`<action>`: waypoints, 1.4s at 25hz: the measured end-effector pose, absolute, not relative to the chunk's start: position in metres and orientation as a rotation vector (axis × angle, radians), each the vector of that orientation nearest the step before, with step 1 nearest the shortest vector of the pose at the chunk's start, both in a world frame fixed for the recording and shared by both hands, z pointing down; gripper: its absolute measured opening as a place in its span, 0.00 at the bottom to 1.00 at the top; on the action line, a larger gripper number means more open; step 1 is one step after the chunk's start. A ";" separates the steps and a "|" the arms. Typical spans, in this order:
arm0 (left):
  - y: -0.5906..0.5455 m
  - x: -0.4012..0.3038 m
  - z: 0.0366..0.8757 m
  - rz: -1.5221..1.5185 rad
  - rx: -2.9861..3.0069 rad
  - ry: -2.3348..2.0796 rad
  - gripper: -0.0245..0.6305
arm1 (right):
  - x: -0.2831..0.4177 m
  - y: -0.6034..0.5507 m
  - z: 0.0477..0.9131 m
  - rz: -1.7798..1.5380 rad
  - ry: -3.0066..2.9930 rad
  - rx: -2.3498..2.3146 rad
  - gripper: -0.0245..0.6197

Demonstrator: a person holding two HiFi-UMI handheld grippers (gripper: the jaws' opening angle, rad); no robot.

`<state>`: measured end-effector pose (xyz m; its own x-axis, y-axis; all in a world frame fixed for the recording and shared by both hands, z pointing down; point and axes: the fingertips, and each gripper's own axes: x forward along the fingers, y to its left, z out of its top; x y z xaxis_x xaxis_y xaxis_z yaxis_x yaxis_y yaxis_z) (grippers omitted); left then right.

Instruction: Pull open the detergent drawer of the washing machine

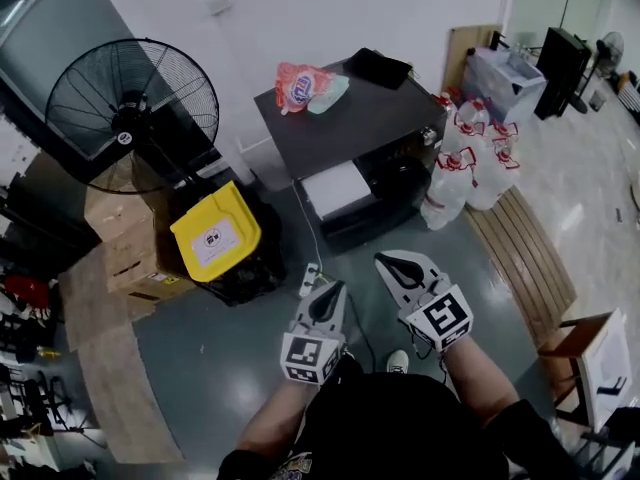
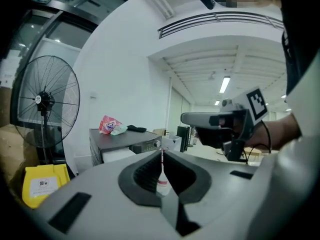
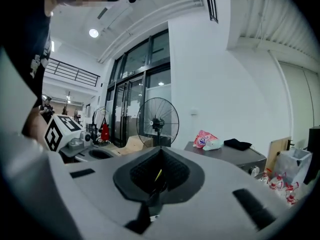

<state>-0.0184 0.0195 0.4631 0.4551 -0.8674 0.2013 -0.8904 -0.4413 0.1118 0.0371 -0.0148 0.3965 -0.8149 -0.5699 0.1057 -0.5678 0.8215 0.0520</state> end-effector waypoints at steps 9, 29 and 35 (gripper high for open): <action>0.071 0.009 0.455 0.153 2.440 -1.679 0.06 | 0.067 0.034 0.412 0.049 -2.904 0.785 0.04; 0.064 0.008 0.453 0.177 2.402 -1.756 0.06 | 0.068 0.028 0.425 0.124 -2.945 0.714 0.04; 0.059 0.008 0.453 0.192 2.399 -1.761 0.06 | 0.066 0.023 0.428 0.136 -2.953 0.700 0.04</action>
